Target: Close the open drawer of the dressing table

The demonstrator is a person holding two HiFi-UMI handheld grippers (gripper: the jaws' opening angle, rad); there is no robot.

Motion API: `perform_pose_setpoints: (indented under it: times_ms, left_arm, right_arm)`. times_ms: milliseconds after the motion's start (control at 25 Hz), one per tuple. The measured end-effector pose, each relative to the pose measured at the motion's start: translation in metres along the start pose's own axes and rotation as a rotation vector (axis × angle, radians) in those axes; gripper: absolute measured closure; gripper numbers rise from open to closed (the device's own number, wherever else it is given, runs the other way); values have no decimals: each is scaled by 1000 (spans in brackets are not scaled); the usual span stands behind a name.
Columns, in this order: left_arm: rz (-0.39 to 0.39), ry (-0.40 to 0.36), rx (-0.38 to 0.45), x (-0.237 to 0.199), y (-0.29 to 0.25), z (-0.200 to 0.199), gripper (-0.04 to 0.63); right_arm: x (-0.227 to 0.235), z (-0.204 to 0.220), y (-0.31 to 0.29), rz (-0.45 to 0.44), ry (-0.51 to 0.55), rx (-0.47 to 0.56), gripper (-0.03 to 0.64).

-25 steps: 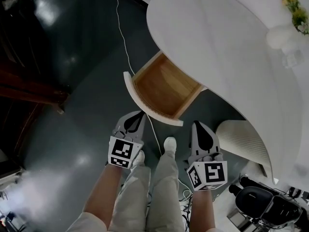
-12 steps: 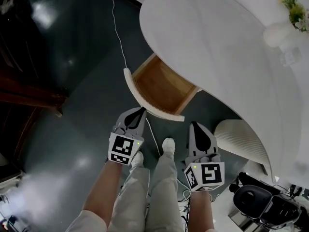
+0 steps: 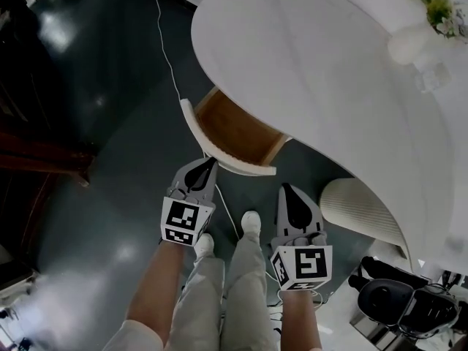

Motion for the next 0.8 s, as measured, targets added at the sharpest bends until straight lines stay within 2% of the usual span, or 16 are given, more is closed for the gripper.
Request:
perform_pose_setpoints:
  times_ms: [280, 480, 800]
  left_arm:
    - [0, -21, 3, 0, -15, -9, 577]
    - [3, -25, 25, 0, -26, -17, 577]
    - [17, -74, 35, 1, -40, -27, 577]
  right_arm:
    - [8, -5, 6, 43, -24, 42, 620]
    - [5, -1, 5, 48, -36, 48, 620]
    - [6, 2, 2, 46, -54, 52, 620]
Point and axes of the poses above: the fingertips, and each gripper's own axes: y backward along the fingers, x to its right, z out of its underside, the point moved 1 cm from there along y, backward along the fingers, and after that the axes turned 14 degrees about -x, right-handed, at the moved point
